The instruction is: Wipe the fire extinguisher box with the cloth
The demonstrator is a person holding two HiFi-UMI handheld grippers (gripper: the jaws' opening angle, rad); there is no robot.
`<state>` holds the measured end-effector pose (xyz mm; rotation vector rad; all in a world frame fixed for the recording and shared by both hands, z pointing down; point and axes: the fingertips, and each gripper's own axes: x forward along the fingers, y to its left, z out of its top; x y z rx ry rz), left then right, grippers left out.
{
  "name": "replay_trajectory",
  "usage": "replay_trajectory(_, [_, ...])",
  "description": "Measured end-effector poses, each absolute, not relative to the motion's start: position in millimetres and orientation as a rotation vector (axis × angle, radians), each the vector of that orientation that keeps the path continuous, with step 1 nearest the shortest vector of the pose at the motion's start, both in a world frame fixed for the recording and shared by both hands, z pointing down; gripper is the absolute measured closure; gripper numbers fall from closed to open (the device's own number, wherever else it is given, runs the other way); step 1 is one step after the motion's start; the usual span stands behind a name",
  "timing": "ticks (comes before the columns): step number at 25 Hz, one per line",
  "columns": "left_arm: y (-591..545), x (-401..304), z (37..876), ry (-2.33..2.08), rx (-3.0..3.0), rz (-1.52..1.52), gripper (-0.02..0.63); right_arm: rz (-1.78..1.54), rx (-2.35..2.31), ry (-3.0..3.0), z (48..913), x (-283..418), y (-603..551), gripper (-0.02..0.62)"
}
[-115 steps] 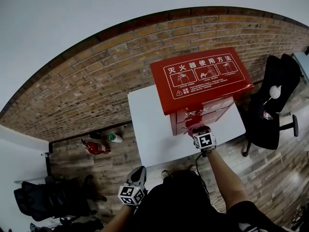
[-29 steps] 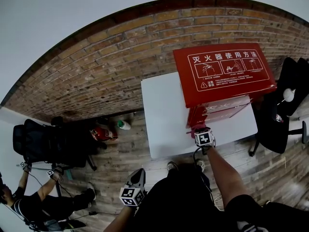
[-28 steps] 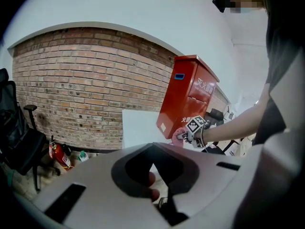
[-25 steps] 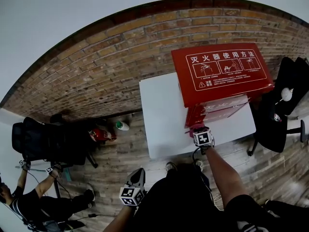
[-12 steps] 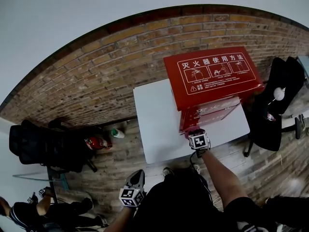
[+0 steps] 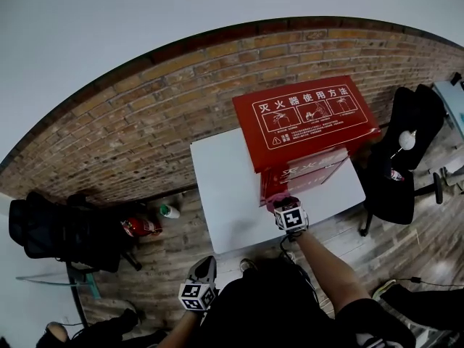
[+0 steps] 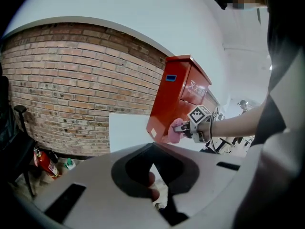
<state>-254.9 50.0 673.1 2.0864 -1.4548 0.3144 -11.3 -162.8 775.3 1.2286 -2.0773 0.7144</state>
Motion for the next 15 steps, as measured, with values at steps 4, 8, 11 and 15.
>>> replay_trajectory(4, [45, -250, 671, -1.439, 2.098, 0.310, 0.589, 0.705, 1.232, -2.082, 762, -12, -162, 0.500])
replay_trajectory(8, [39, -242, 665, -1.410, 2.097, 0.299, 0.589, 0.700, 1.244, -2.077, 749, -12, -163, 0.500])
replay_trajectory(11, [37, -240, 668, -1.411, 2.107, 0.294, 0.589, 0.702, 1.248, -2.070, 741, -11, -164, 0.500])
replay_trajectory(15, [33, -239, 670, -1.415, 2.113, 0.282, 0.589, 0.696, 1.250, -2.081, 726, -13, -164, 0.500])
